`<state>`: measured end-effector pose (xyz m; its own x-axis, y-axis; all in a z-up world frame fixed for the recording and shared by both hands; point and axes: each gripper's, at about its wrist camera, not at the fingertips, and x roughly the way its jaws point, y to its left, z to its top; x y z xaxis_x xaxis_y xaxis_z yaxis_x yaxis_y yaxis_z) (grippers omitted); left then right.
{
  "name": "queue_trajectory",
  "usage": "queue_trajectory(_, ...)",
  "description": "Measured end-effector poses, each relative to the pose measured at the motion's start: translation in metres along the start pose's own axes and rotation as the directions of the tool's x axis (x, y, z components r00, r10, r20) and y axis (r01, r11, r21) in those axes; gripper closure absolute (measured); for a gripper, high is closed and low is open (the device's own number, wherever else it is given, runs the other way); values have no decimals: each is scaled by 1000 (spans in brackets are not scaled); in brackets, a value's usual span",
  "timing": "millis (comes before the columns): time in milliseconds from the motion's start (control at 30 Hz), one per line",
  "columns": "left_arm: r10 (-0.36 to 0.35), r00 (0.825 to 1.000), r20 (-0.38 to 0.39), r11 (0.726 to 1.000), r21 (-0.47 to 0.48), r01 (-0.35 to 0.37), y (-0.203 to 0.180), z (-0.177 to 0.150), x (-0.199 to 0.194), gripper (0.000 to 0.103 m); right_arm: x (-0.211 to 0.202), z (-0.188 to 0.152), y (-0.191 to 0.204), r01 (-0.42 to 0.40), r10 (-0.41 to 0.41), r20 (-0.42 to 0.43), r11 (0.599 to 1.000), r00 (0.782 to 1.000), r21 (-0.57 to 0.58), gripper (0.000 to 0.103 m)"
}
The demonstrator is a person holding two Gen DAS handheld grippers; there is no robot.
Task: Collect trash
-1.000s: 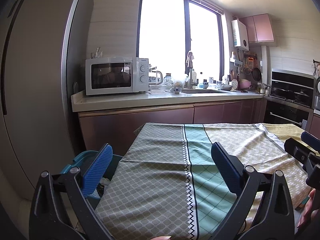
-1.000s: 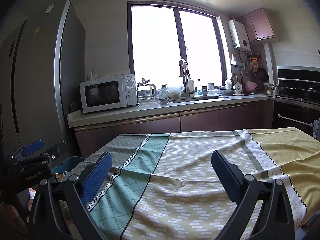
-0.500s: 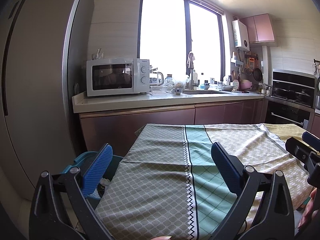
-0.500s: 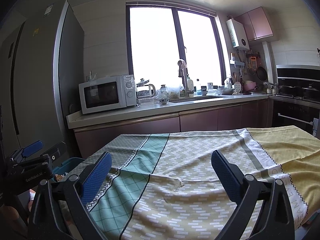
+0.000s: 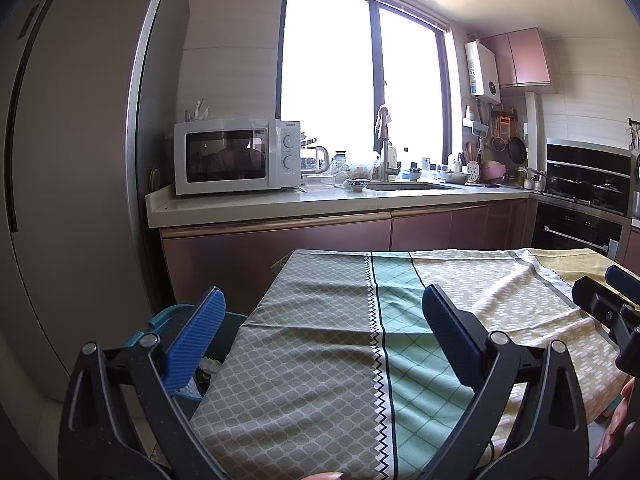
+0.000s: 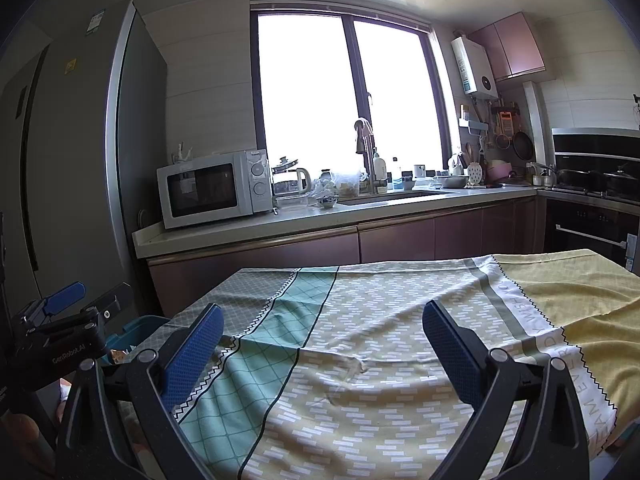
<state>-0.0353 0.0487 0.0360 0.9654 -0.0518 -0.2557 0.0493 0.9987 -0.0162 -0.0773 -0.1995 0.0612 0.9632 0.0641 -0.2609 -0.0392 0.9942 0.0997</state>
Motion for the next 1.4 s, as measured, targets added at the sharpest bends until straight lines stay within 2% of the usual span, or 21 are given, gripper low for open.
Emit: queue_trajectory(1400,5,1000,3,1000,7,-5,-2,0,2,6,0,-1,-1,2,-2,-3,1000,1000,0,7)
